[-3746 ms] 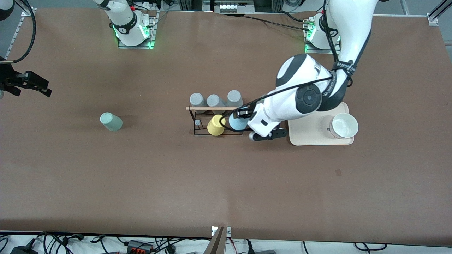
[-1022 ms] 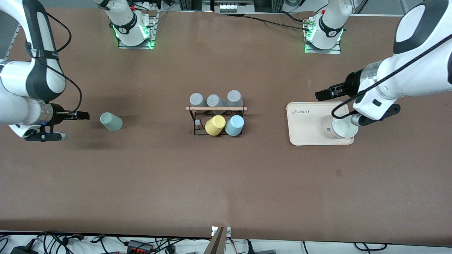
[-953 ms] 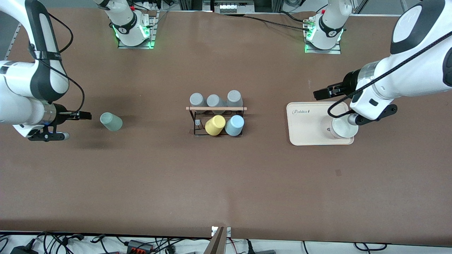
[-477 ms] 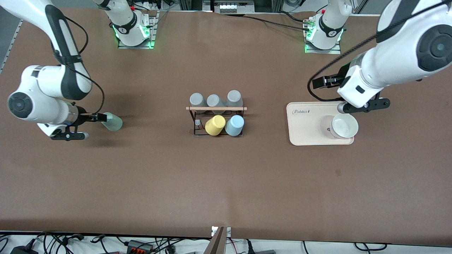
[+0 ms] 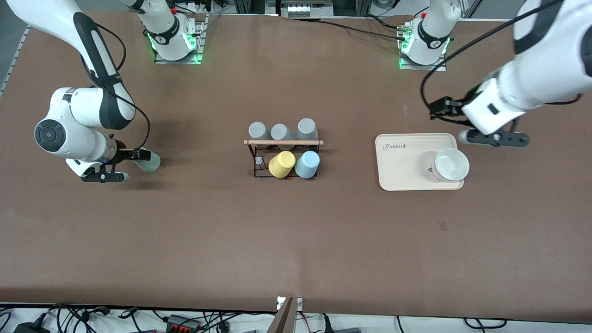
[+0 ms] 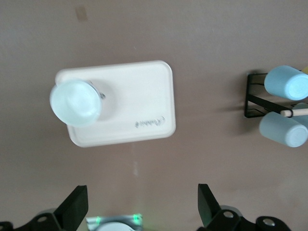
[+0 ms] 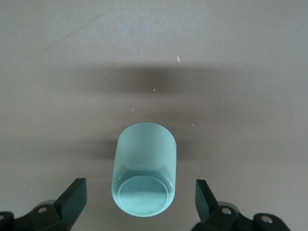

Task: Hang scattered cups on rack with three cups
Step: 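Withdraw the left gripper while the right gripper reaches the green cup, then grasp the pale green cup with the right gripper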

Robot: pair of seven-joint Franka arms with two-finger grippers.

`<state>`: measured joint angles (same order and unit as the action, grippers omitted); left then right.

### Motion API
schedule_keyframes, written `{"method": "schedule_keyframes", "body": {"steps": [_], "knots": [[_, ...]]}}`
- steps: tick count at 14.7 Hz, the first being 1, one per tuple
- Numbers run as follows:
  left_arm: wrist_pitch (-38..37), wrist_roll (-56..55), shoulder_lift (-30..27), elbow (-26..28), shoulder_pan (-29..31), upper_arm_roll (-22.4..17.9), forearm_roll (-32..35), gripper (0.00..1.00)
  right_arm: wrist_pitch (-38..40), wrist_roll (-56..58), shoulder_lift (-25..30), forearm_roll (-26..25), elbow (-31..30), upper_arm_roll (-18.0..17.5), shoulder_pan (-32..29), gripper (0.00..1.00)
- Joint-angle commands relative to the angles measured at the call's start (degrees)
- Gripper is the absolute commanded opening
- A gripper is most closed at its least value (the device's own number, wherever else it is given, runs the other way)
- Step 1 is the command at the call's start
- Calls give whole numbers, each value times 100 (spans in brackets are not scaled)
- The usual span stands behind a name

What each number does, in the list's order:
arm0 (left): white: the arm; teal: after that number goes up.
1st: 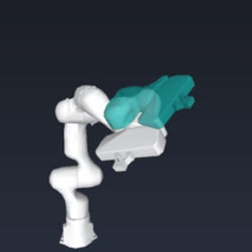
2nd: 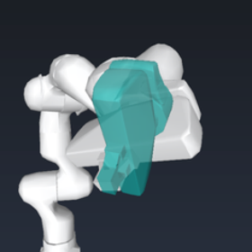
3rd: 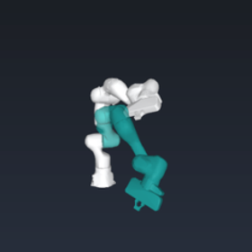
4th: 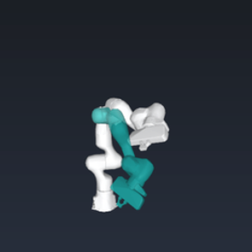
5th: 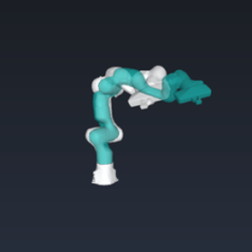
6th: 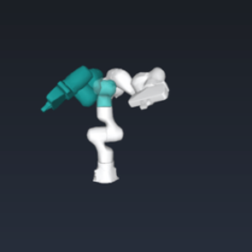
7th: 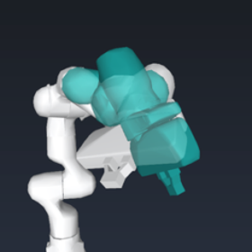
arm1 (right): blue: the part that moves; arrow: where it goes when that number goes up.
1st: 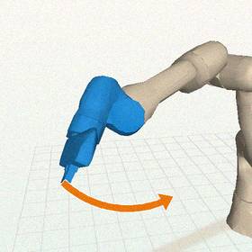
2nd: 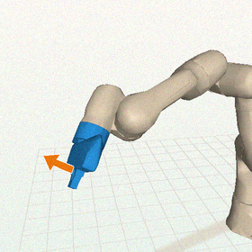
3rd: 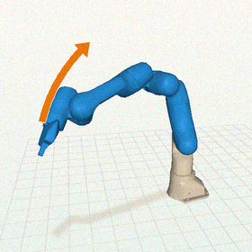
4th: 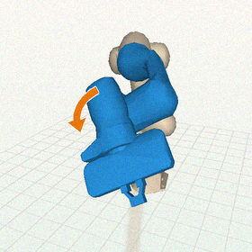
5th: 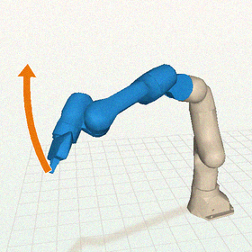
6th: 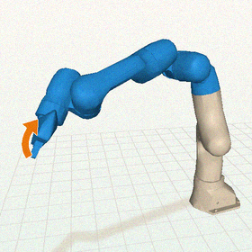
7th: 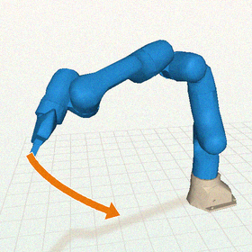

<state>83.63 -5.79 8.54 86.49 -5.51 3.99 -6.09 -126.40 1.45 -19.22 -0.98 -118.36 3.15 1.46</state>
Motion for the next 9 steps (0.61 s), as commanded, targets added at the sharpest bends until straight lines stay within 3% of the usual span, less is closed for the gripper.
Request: {"method": "schedule_keyframes", "body": {"steps": [1,5,8,9], "knots": [[48,255,-10,-141,-144,-258,-6,100,-122,-83,-38,-42,-126,-25,-23,100],[57,-675,-186,-142,-310,-258,247,100,-254,-83,-258,-42,-126,-25,-41,100],[153,-704,-274,-80,-311,-188,416,100,-254,-83,-267,-33,-117,-25,-41,100],[188,-704,-274,-80,-311,-179,407,100,-245,-83,-267,-25,-117,-25,-23,87]]}}
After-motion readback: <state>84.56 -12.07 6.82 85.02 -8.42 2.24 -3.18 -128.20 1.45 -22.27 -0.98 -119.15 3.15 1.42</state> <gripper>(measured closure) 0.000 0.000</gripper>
